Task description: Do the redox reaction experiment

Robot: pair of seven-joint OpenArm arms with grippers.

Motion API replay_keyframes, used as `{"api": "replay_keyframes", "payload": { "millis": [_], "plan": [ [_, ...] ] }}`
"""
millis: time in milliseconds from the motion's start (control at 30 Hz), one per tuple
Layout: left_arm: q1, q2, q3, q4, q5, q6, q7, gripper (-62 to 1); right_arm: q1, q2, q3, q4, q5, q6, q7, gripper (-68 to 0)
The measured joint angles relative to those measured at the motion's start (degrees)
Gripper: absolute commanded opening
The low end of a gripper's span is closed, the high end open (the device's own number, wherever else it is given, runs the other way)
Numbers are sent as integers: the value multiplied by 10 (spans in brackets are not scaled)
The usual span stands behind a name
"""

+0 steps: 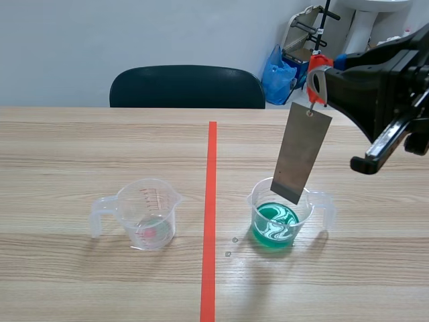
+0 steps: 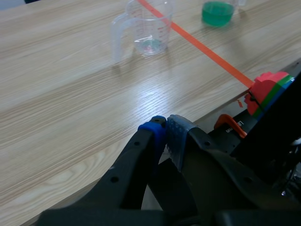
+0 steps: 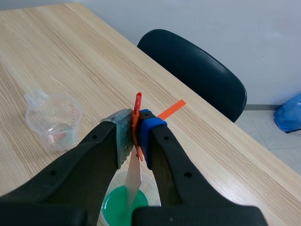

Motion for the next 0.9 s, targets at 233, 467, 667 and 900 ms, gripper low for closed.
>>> {"api": "replay_keyframes", "payload": {
  "millis": [233, 467, 667, 900],
  "plan": [
    [0, 36, 0, 0, 16, 0, 2, -174, 0, 0, 0, 0, 0, 1, 0, -669],
    [0, 36, 0, 0, -9, -2, 11, 14, 0, 0, 0, 0, 0, 1, 0, -669],
    [0, 35, 0, 0, -6, -2, 12, 14, 0, 0, 0, 0, 0, 1, 0, -669],
    [0, 35, 0, 0, -6, -2, 8, 14, 0, 0, 0, 0, 0, 1, 0, -669]
  ]
}}
